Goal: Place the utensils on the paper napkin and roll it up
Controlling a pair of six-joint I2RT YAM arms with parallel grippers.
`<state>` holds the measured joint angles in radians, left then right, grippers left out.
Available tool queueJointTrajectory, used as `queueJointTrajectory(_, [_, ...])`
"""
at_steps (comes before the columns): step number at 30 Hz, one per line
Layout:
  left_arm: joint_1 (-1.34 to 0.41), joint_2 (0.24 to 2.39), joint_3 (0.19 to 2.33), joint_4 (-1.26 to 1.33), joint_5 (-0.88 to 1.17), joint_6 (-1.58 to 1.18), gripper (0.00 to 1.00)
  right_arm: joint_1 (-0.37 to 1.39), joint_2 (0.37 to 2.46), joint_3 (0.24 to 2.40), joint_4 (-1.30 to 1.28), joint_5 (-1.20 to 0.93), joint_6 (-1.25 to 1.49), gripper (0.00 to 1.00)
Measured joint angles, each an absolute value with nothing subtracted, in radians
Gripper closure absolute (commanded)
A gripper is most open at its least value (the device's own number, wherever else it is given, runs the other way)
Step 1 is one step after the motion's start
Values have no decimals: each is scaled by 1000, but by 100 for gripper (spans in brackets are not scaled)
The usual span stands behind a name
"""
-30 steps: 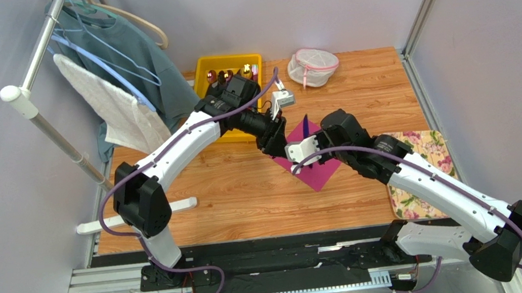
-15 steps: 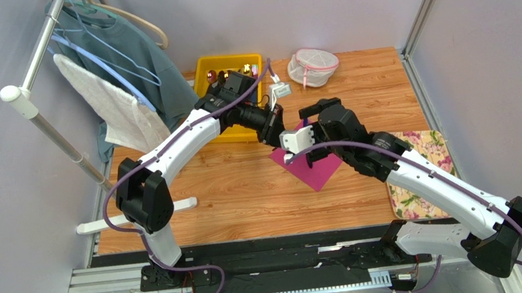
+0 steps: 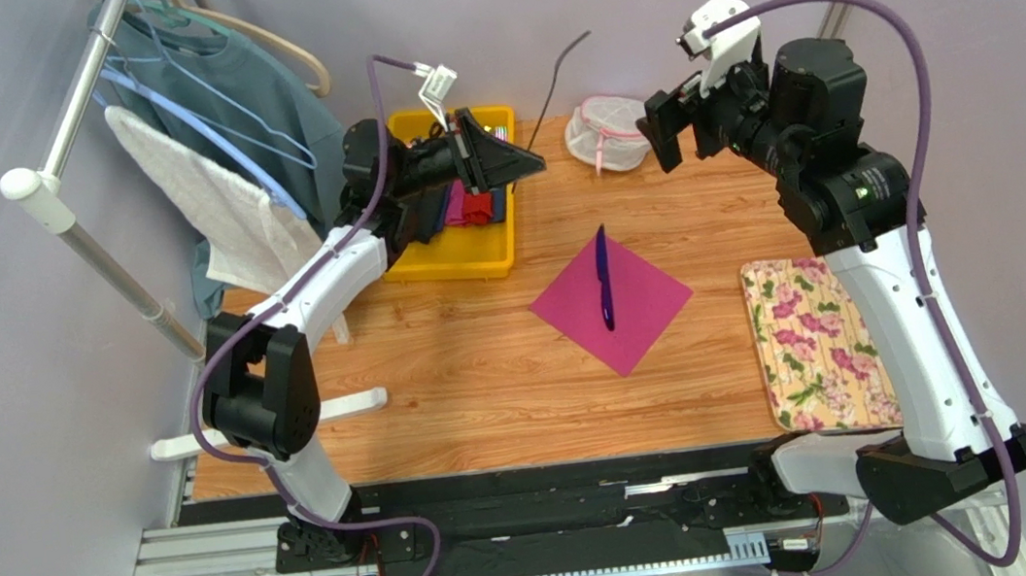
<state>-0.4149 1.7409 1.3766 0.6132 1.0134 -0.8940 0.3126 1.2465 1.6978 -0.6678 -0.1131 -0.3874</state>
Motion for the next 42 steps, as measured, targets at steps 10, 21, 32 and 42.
queueJointTrajectory(10, [-413, 1741, 1406, 855, 899, -1134, 100, 273, 1332, 1684, -421, -465, 373, 33])
queueJointTrajectory(21, [-413, 1751, 1418, 1003, 891, -1348, 100, 260, 1483, 1652, -67, -603, 881, 48])
queueJointTrajectory(32, [-414, 1757, 1417, 1062, 905, -1454, 100, 273, 1522, 1686, 78, -683, 991, 58])
queueJointTrajectory(42, [-433, 1777, 1417, 1090, 922, -1480, 100, 281, 1554, 1694, 117, -699, 1003, 61])
